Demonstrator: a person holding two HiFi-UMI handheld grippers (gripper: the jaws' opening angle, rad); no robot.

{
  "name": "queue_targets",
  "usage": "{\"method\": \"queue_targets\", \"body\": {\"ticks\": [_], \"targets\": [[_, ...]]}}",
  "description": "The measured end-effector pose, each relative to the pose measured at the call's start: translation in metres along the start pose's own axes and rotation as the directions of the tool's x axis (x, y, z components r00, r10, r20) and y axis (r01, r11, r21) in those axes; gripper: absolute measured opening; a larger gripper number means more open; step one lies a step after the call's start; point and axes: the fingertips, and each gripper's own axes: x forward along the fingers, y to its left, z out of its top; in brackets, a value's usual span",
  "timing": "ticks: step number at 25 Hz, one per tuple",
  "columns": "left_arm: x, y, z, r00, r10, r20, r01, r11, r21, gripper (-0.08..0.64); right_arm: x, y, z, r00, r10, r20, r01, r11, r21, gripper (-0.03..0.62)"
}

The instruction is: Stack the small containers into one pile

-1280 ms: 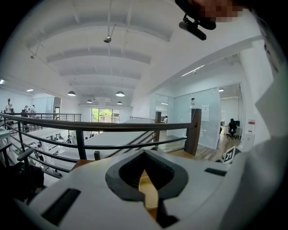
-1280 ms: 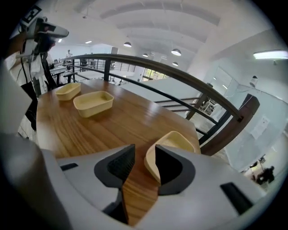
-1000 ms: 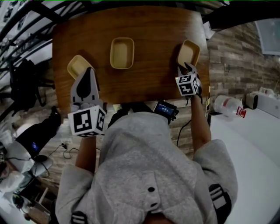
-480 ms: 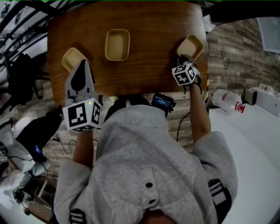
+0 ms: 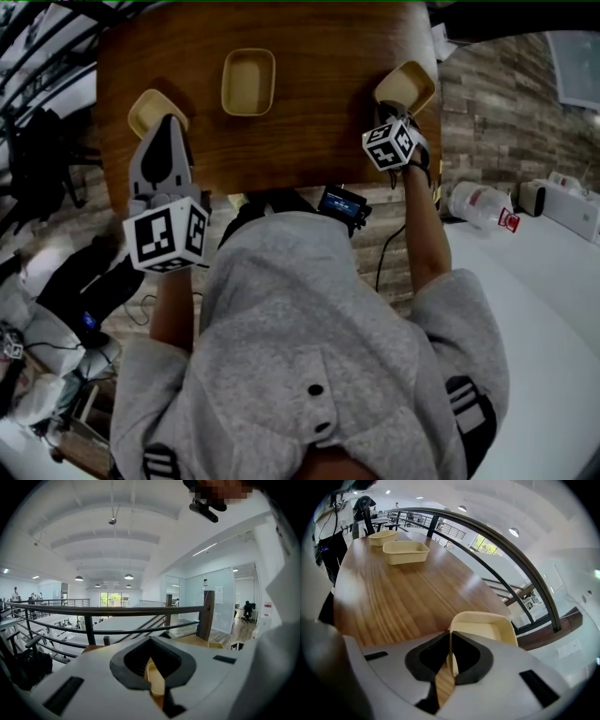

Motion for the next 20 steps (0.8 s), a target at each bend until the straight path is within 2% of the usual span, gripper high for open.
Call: {"method": "queue_targets", "body": {"ticks": [8,20], "targets": [[-0.024,0.011,-0.001,1.000,-0.005,0.021,0.005,1.000,-0.018,0.011,-0.028,0.014,0.033,0.998,0.008,0.057,-0.006,0.999,-0.033,0.031],[-0.076,0.075,-0.003,0.997,0.020,0.071,-0.017,0.999,-0.047,0.011,-0.071,0.093,0.155,0.979,0.073,0.192,-0.033,0.979,-0.203,0.031]]}}
